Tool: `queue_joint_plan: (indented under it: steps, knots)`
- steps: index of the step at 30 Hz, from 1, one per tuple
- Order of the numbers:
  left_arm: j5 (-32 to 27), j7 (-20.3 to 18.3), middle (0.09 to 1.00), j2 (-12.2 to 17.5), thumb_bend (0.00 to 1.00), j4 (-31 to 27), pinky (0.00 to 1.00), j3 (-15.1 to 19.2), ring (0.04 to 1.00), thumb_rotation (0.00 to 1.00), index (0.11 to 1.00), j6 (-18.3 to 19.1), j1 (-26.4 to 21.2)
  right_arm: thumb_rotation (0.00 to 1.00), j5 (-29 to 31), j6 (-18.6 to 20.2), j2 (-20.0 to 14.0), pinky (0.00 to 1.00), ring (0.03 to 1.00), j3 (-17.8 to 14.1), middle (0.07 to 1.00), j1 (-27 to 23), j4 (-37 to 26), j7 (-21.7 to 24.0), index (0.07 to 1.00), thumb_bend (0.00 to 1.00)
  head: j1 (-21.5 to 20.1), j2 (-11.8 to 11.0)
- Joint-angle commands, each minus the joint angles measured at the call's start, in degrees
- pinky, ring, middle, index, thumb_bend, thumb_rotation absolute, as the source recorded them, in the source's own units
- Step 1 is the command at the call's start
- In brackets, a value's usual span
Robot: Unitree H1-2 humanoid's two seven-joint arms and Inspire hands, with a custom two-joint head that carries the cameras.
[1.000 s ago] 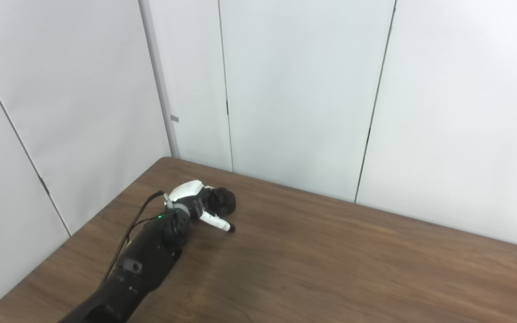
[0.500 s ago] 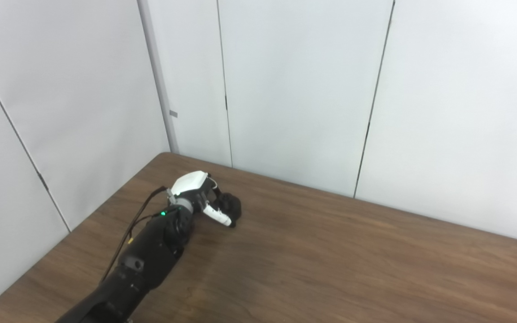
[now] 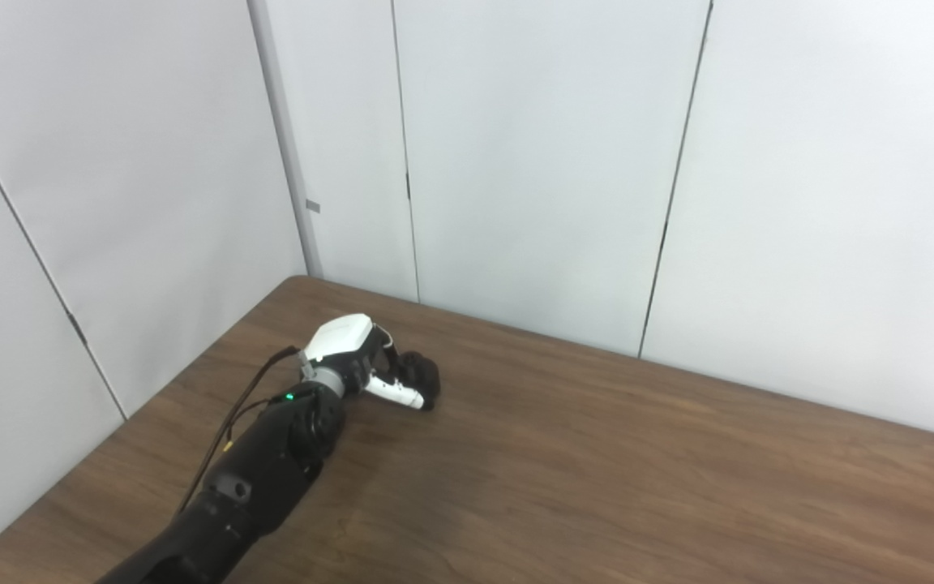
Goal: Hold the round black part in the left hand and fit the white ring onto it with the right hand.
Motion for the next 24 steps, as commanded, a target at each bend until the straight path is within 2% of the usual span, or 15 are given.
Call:
queue_joint_plan:
  steps: [1, 6, 11, 15, 20, 24]
  knots:
    - [-0.03, 0.51, 0.889, 1.49, 0.52, -0.49, 1.0, 0.25, 1.0, 0.04, 0.476, -0.57, -0.64, 0.73, -0.53, 0.42, -1.12, 1.0, 1.0, -0.75, 1.0, 0.21, -1.79, -0.8, 1.0, 0.64, -0.48, 0.04]
    - [-1.09, 1.48, 0.887, 1.55, 0.52, -1.59, 1.0, 0.54, 1.0, 0.04, 0.477, -4.2, 0.94, 0.74, -2.89, 0.78, 0.83, 0.98, 1.0, 0.53, 1.0, -0.33, -3.13, -2.14, 0.999, 0.66, -7.54, -0.25]
    - [-0.05, 2.77, 0.865, 1.22, 0.52, -7.2, 1.0, -0.14, 0.984, 0.04, 0.478, -7.65, 4.51, 0.73, -5.17, 1.32, 3.08, 0.95, 1.0, 1.63, 1.0, -1.73, -4.76, -4.18, 1.0, 0.7, -10.79, -0.67]
    - [0.73, 3.74, 0.855, 0.79, 0.52, -11.84, 1.0, -0.77, 0.98, 0.04, 0.479, -10.57, 6.94, 0.71, -6.08, 2.55, 4.29, 0.95, 1.0, 1.07, 1.0, -3.67, -5.49, -5.74, 1.0, 0.72, -12.98, -0.52]
    - [1.48, 2.66, 0.85, -0.45, 0.52, -18.6, 1.0, -1.57, 0.974, 0.04, 0.48, -13.09, 9.05, 0.75, -10.74, 3.34, 2.52, 0.91, 1.0, -0.04, 1.0, -6.64, -5.25, -7.2, 0.989, 0.77, -15.23, -0.15]
    - [2.14, 0.65, 0.849, -2.24, 0.52, -23.58, 1.0, -3.44, 0.975, 0.05, 0.479, -13.85, 9.92, 0.71, -12.97, 2.36, 0.28, 0.91, 1.0, -1.33, 1.0, -9.86, -3.74, -8.0, 0.973, 0.74, -16.34, 0.36]
